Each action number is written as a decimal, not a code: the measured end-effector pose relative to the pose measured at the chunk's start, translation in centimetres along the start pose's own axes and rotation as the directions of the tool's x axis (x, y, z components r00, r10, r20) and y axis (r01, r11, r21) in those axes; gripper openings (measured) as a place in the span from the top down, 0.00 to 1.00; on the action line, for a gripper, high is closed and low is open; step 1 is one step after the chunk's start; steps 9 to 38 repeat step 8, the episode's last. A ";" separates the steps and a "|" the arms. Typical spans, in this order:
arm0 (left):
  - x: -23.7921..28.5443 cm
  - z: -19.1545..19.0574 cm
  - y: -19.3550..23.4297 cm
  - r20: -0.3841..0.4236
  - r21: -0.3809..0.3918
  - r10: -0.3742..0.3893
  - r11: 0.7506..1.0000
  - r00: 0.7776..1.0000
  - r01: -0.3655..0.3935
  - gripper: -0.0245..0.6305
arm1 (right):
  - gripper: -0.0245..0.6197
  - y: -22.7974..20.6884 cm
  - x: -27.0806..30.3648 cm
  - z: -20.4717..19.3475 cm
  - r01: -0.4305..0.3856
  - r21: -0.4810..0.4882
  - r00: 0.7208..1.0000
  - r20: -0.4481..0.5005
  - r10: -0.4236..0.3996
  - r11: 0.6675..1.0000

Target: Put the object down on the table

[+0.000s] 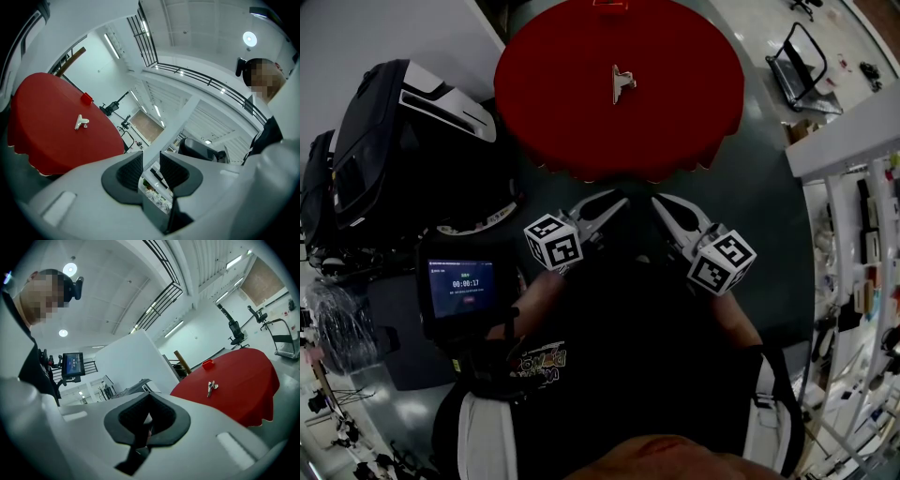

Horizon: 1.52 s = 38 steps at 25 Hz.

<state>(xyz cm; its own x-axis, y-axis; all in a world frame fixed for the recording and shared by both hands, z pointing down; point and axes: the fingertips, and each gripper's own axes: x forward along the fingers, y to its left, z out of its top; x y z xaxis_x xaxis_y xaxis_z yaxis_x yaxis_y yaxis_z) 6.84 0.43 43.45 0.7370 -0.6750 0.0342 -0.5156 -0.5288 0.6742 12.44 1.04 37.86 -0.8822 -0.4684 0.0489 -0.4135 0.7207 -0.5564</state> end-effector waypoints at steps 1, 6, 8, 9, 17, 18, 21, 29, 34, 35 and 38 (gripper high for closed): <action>0.0 0.0 0.0 0.001 0.000 0.000 1.000 1.000 0.000 0.78 | 0.96 0.0 0.0 0.0 0.001 0.001 1.000 0.001 -0.001 1.000; 0.1 -0.2 0.1 -0.003 0.002 -0.004 1.000 1.000 0.004 0.78 | 0.96 -0.2 0.0 -0.2 0.002 0.004 1.000 0.004 -0.002 1.000; 0.1 -0.2 0.1 -0.004 0.004 -0.006 1.000 1.000 0.006 0.78 | 0.96 -0.1 0.1 -0.2 0.003 0.002 1.000 0.002 -0.003 1.000; 0.1 -0.2 0.1 -0.004 0.004 -0.006 1.000 1.000 0.006 0.78 | 0.96 -0.1 0.1 -0.2 0.003 0.002 1.000 0.002 -0.003 1.000; 0.1 -0.2 0.1 -0.004 0.004 -0.006 1.000 1.000 0.006 0.78 | 0.96 -0.1 0.1 -0.2 0.003 0.002 1.000 0.002 -0.003 1.000; 0.1 -0.2 0.1 -0.004 0.004 -0.006 1.000 1.000 0.006 0.78 | 0.96 -0.1 0.1 -0.2 0.003 0.002 1.000 0.002 -0.003 1.000; 0.1 -0.2 0.1 -0.004 0.004 -0.006 1.000 1.000 0.006 0.78 | 0.96 -0.1 0.1 -0.2 0.003 0.002 1.000 0.002 -0.003 1.000; 0.1 -0.2 0.1 -0.004 0.004 -0.006 1.000 1.000 0.006 0.78 | 0.96 -0.1 0.1 -0.2 0.003 0.002 1.000 0.002 -0.003 1.000; 0.1 -0.2 0.1 -0.004 0.004 -0.006 1.000 1.000 0.006 0.78 | 0.96 -0.1 0.1 -0.2 0.003 0.002 1.000 0.002 -0.003 1.000; 0.1 -0.2 0.1 -0.004 0.004 -0.006 1.000 1.000 0.006 0.78 | 0.96 -0.1 0.1 -0.2 0.003 0.002 1.000 0.002 -0.003 1.000; 0.1 -0.2 0.1 -0.004 0.004 -0.006 1.000 1.000 0.006 0.78 | 0.96 -0.1 0.1 -0.2 0.003 0.002 1.000 0.002 -0.003 1.000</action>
